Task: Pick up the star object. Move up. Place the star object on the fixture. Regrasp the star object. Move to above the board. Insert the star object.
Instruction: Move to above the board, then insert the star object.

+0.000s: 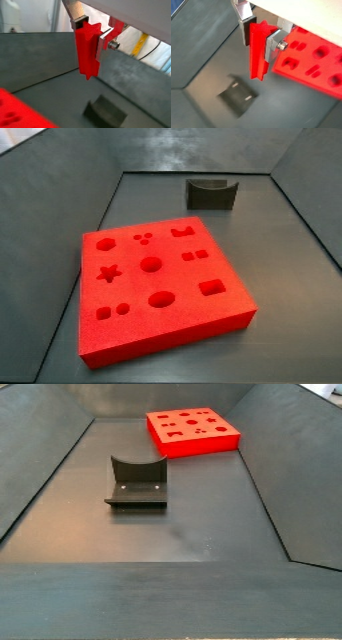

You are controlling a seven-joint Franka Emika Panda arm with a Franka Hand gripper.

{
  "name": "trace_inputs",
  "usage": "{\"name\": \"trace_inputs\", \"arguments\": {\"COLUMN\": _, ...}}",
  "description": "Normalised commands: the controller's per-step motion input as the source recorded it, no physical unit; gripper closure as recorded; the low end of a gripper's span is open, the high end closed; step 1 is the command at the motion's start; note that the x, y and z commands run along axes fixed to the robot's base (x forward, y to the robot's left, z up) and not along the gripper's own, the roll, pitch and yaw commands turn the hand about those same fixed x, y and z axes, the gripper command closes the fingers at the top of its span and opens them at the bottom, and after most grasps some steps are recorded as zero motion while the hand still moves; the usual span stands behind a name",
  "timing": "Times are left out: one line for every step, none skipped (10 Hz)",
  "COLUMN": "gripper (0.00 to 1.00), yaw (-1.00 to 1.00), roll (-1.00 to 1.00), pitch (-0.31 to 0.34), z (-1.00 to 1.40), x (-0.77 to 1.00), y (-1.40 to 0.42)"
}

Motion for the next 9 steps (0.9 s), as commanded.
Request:
{"name": "trace_inputs", "arguments": {"gripper": 1.0, "yaw": 0.0, "roll": -1.0, "pitch": -0.039, "z": 0.34, "x": -0.8, "y": -1.0}}
{"name": "trace_inputs", "arguments": {"gripper": 1.0, "yaw": 0.0, "roll": -1.0, "pitch": -0.054, "z": 0.3, "x": -0.72, "y": -0.86}}
{"name": "trace_inputs", "arguments": {"gripper": 1.0, "yaw": -0.01, "roll": -1.0, "pitch": -0.063, "z": 0.23, "x": -0.58, "y": -0.65}}
{"name": "trace_inputs", "arguments": {"gripper": 1.0, "yaw": -0.01, "roll": -0.98, "pitch": -0.074, "z": 0.13, "x": -0.37, "y": -0.37}}
{"name": "trace_inputs", "arguments": {"gripper": 1.0, "yaw": -0.01, "roll": -0.68, "pitch": -0.044, "z": 0.05, "x": -0.18, "y": -0.15}}
{"name": "trace_inputs", "arguments": {"gripper": 1.0, "yaw": -0.01, "roll": -0.46, "pitch": -0.028, "z": 0.03, "x": -0.09, "y": -0.06}}
{"name": "trace_inputs", "arguments": {"gripper": 1.0, "yaw": -0.01, "roll": -0.3, "pitch": -0.015, "z": 0.01, "x": -0.05, "y": -0.04}}
{"name": "trace_inputs", "arguments": {"gripper": 1.0, "yaw": 0.0, "roll": 0.0, "pitch": 0.0, "z": -0.02, "x": 0.0, "y": 0.0}}
{"name": "trace_inputs", "arguments": {"gripper": 1.0, "yaw": 0.0, "roll": -0.01, "pitch": -0.014, "z": -0.13, "x": 0.0, "y": 0.0}}
